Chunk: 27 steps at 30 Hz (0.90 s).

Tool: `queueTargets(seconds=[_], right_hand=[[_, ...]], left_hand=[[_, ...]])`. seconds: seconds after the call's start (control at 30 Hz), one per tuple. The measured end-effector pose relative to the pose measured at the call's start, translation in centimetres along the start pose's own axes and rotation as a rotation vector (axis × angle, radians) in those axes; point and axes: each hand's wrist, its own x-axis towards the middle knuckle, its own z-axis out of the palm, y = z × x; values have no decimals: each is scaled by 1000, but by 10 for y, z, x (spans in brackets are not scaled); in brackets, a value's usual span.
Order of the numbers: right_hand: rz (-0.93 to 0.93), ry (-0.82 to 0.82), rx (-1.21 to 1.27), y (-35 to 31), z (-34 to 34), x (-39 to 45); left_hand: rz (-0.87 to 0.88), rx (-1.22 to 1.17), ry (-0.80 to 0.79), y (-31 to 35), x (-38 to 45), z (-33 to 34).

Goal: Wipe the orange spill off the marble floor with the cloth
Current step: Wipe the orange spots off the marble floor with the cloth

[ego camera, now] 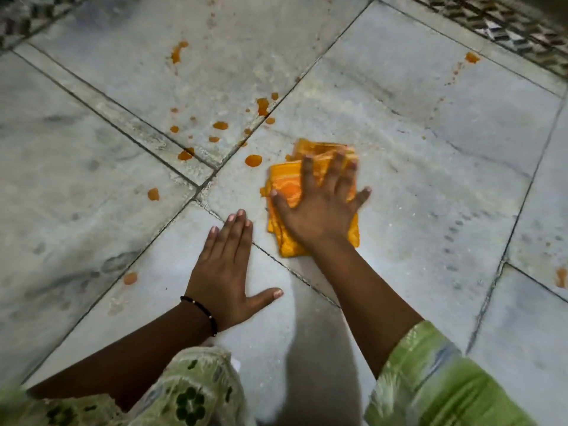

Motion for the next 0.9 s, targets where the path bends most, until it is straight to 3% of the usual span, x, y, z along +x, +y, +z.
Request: queueTargets(seconds=[0.13,0.2,0.27,0.4,0.47,0.53,0.63,0.77,0.9], right_hand=[[-430,23,-45,12,7,-27],[-431,30,-47,45,8,-40],[-314,23,-45,66,1,-22],[-71,26,1,19,-12,54],[-148,1,-38,-25,-7,61],[-353,-17,-60,-49,3,36],[-515,40,-59,-18,10,-5],[-340,6,-66,31,-5,22],[-100,-60,35,-44,-10,69]], left_hand=[[-47,54,-12,-18,1,-7],[-82,76,-17,-20,2,-8],[-109,77,-12,-19,2,-6],[-146,77,-7,-19,2,-6],[-166,86,-20,-18,2,-7],[-198,79,-22,-17,2,-8],[-231,55,-18,-18,0,-8],[-217,43,-6,-19,0,-8],[-206,70,-16,-19,2,-7]])
